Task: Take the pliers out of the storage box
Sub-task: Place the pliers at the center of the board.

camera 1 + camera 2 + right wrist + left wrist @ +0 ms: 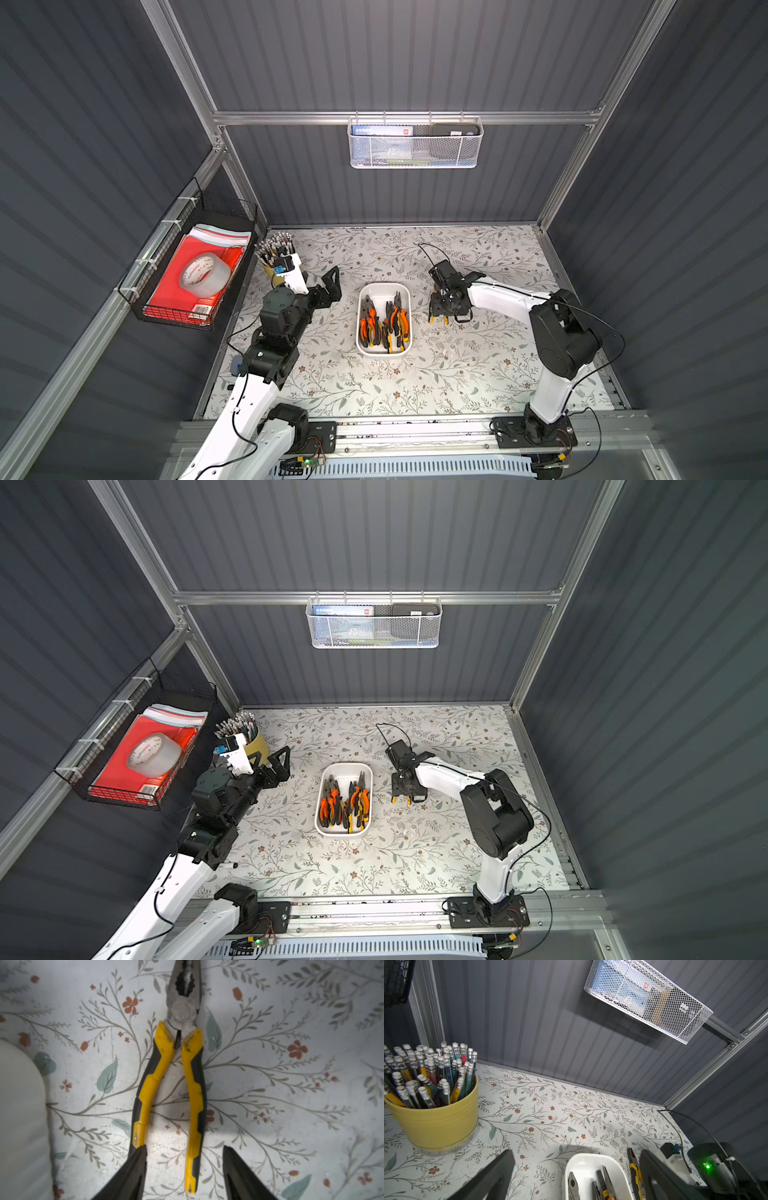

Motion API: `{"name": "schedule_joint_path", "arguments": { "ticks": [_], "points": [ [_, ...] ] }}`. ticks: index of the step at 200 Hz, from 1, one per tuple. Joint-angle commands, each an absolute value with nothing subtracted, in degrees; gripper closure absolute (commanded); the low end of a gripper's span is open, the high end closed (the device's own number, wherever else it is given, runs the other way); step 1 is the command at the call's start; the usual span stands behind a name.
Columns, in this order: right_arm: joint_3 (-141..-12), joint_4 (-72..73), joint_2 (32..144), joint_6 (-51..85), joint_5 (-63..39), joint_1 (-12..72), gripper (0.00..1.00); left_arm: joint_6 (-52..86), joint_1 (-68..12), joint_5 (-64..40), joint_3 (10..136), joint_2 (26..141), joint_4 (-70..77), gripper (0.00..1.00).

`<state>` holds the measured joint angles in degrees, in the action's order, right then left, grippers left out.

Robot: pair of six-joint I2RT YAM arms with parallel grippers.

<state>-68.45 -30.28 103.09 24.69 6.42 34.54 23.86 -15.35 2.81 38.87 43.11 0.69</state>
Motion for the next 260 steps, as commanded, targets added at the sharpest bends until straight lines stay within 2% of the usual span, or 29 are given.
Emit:
{"name": "schedule_joint_path", "arguments": {
  "ticks": [1,39,117,160,185,202,210,221,241,260],
  "points": [
    [-68.24,-28.98,100.35,27.27,0.34,33.19,0.27,23.99,-15.38,2.94,38.32,42.27,1.78,0.03],
    [-72.35,-31.64,104.57,28.52,-3.51,32.91,0.21,23.97,-15.38,2.99,38.34,42.1,1.68,0.03],
    [-75.2,-36.32,111.05,31.4,-1.37,33.13,0.21,23.99,-15.38,3.08,38.33,42.06,1.7,0.02],
    [-75.58,-37.31,112.48,30.61,-0.47,35.1,0.3,23.99,-15.38,3.15,38.32,42.09,1.71,0.02],
    [-75.67,-38.49,112.89,30.35,1.11,35.89,0.39,23.99,-15.38,3.16,38.32,42.04,1.74,0.02],
    [-75.26,-38.89,112.92,30.17,2.02,36.07,0.5,23.99,-15.38,3.12,38.36,42.23,1.76,0.02],
    [-75.15,-39.19,112.96,30.07,2.36,36.11,0.51,23.99,-15.38,3.09,38.38,42.27,1.8,0.02],
    [-75.28,-39.73,112.96,29.82,3.05,36.11,0.5,23.98,-15.38,3.08,38.32,42.31,1.79,0.02],
    [-76.04,-41.44,112.41,29.46,4.78,36.26,0.39,24.06,-15.38,3.08,38.32,42.38,1.69,0.02],
    [-77.17,-43.23,110.25,29.19,6.02,36.4,0.34,24.25,-15.38,3.08,38.34,42.69,1.67,0.02]
  ]
}}
